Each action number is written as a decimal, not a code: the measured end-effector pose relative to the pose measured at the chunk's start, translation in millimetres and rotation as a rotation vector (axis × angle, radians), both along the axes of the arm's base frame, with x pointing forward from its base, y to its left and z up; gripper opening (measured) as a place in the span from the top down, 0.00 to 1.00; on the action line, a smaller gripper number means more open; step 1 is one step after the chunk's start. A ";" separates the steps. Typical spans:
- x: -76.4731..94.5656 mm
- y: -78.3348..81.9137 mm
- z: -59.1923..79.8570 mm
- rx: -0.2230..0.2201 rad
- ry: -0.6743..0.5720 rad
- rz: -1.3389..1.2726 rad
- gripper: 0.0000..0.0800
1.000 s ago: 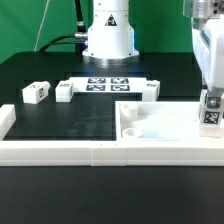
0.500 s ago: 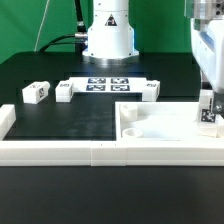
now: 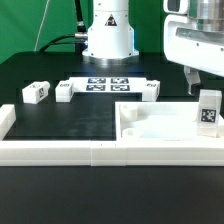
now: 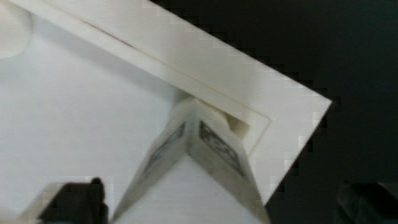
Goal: Assemble one leg
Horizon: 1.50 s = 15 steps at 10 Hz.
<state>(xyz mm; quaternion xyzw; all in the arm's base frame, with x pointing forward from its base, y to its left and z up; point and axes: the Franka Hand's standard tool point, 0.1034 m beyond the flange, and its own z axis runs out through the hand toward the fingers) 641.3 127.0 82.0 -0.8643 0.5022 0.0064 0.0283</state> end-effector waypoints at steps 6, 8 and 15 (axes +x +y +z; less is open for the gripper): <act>0.8 -1.7 -0.4 -0.023 -0.034 0.583 0.19; 1.3 -2.1 -0.5 -0.025 -0.040 0.635 0.20; 1.7 -5.4 -0.5 -0.026 -0.039 0.628 0.63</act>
Offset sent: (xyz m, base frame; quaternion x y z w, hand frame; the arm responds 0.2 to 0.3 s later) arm 0.0065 0.0026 0.0010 -0.0033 -0.0072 -0.2079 0.9781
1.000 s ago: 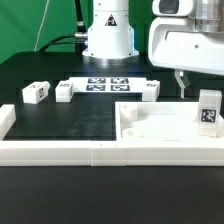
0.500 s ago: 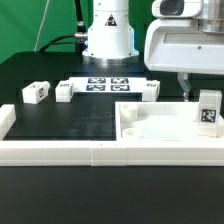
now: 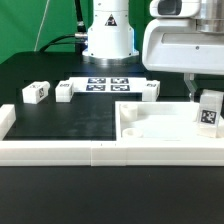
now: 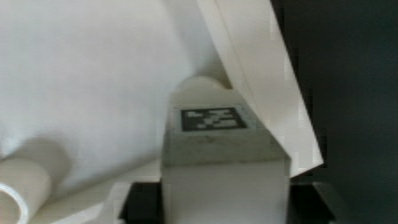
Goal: Assemble one leg
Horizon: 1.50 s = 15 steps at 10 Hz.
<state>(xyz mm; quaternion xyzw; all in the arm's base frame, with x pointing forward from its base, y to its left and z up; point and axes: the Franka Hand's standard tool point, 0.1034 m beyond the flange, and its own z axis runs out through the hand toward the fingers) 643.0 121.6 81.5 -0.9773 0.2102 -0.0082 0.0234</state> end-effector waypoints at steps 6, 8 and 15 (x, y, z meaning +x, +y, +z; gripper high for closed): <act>0.2 -3.3 -0.2 0.014 0.019 -0.422 0.63; 0.1 -4.5 -0.3 0.023 0.030 -0.638 0.63; -1.9 -3.6 0.0 0.026 0.055 -1.336 0.63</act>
Offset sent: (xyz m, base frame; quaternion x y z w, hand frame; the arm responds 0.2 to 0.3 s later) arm -0.0036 -0.0048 0.0000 -0.0050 0.0000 0.2871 0.9579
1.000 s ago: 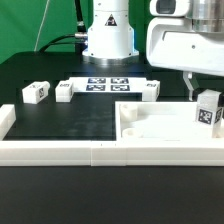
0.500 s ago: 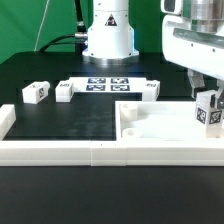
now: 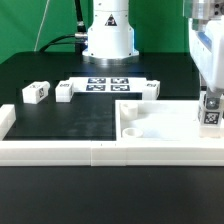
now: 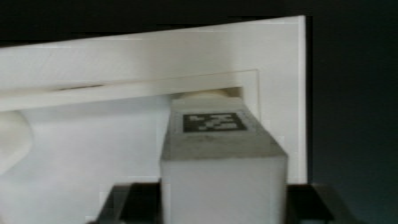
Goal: Assemble one leg
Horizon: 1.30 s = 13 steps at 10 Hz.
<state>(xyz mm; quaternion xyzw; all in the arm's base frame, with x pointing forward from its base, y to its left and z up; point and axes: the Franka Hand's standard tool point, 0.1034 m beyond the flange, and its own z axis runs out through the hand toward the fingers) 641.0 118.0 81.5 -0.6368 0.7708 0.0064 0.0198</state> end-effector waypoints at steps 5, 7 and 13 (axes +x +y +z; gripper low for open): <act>-0.2 -0.4 -0.4 0.007 0.002 -0.038 0.63; -0.4 -0.6 -1.0 0.004 -0.001 0.056 0.43; 0.4 1.3 0.0 -0.011 -0.026 0.702 0.19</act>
Offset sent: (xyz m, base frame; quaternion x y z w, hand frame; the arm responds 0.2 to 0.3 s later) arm 0.0000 0.0000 0.0000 0.0000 0.0000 0.0000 1.0000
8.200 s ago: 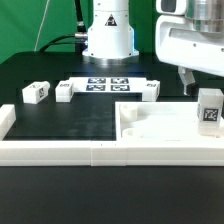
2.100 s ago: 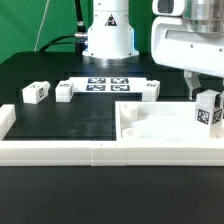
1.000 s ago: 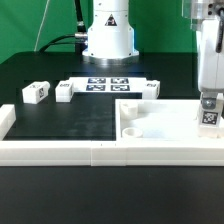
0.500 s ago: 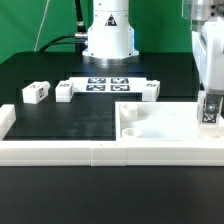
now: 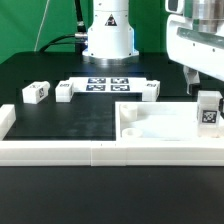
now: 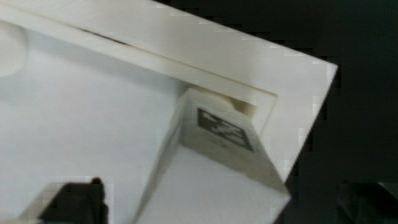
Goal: Assemble one leg
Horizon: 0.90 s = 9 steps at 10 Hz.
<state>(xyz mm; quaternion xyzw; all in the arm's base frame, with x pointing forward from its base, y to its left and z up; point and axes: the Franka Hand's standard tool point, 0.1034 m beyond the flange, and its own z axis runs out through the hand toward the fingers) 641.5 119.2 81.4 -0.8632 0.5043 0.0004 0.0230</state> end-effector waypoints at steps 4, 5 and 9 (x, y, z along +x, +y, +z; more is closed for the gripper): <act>-0.2 3.7 -0.8 -0.006 -0.017 0.354 0.19; -0.1 3.0 -0.9 -0.010 -0.021 0.465 0.19; 0.6 -0.7 -0.9 -0.021 -0.034 0.796 0.19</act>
Offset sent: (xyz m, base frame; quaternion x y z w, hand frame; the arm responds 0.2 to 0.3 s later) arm 0.0022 0.0082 -0.0003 0.0093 -0.0053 -0.1790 0.9838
